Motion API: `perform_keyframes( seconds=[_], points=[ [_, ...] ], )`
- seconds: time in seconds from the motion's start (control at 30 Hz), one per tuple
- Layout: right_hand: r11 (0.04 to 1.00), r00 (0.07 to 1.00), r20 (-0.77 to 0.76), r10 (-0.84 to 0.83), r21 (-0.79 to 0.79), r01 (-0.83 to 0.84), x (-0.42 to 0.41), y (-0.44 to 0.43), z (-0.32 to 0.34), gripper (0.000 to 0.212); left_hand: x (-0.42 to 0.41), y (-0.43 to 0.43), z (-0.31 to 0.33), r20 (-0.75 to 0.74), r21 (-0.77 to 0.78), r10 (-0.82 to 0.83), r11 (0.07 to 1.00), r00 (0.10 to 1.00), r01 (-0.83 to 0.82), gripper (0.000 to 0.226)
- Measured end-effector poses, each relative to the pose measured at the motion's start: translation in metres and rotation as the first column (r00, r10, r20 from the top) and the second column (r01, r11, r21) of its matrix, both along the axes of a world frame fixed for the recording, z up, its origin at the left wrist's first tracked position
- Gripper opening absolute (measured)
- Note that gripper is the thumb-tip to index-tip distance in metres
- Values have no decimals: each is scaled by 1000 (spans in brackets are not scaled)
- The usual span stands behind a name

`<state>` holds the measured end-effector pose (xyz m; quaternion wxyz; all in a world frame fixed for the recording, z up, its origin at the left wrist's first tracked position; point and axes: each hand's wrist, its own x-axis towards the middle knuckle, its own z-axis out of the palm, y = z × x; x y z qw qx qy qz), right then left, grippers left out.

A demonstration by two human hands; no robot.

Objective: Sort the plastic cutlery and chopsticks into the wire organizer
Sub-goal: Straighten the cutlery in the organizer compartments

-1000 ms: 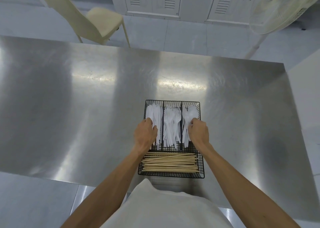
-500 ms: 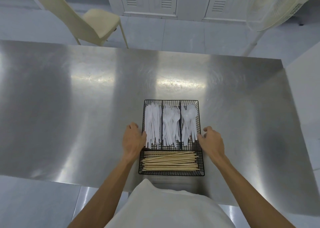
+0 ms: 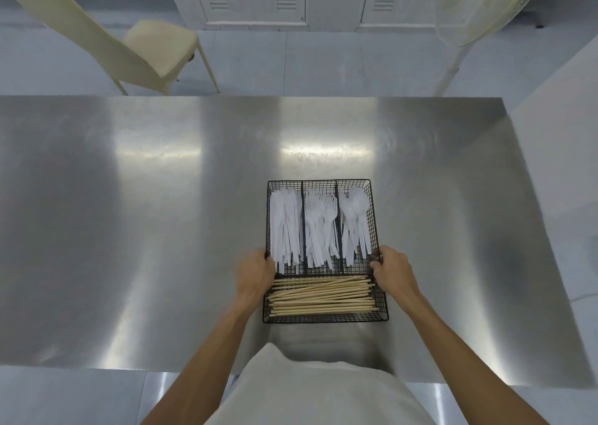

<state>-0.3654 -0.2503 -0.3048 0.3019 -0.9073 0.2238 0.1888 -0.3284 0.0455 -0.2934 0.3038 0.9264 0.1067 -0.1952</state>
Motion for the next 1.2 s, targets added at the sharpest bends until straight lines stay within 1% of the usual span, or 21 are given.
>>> perform_keyframes(
  seconds=[0.3, 0.37, 0.43, 0.5, 0.6, 0.7, 0.83, 0.93, 1.03, 1.13, 1.2],
  points=[
    [993, 995, 33, -99, -55, 100, 47, -120, 7, 9, 76, -117, 10, 30, -65, -162, 984, 986, 164, 20],
    [991, 993, 36, -111, -65, 114, 66, -142, 8, 10, 95, -139, 10, 28, -63, -173, 983, 984, 175, 20],
    [991, 993, 43, -108, -76, 111, 87, -159, 9, 7, 115, -158, 10, 29, -72, -174, 982, 984, 176, 21],
    [990, 993, 52, -108, -88, 112, 107, -171, 7, 2, 133, -173, 10, 32, -43, -185, 982, 982, 187, 26],
    [987, 991, 53, -122, -103, 127, 132, -184, 1, 6, 158, -190, 6, 12, -9, -192, 981, 981, 192, 22],
    [984, 989, 48, -139, -107, 144, 152, -191, -3, 8, 173, -198, 1, 0, 13, -199, 980, 980, 199, 20],
    [978, 985, 41, -166, -121, 170, 161, -195, -6, 13, 182, -203, -5, 5, 26, -191, 981, 982, 191, 27],
    [975, 984, 39, -174, -133, 178, 161, -194, -8, 12, 183, -202, -8, 23, 33, -215, 976, 976, 214, 23],
    [972, 981, 36, -189, -136, 192, 160, -191, -6, 11, 185, -197, -8, 29, -20, -221, 975, 975, 222, 29],
    [971, 983, 15, -185, -151, 185, 161, -189, -2, 14, 185, -184, -7, 27, -67, -310, 948, 950, 311, 33],
    [970, 985, 7, -175, -172, 173, 161, -186, 0, 15, 183, -167, -7, 22, -91, -355, 930, 935, 355, 42]
  ],
)
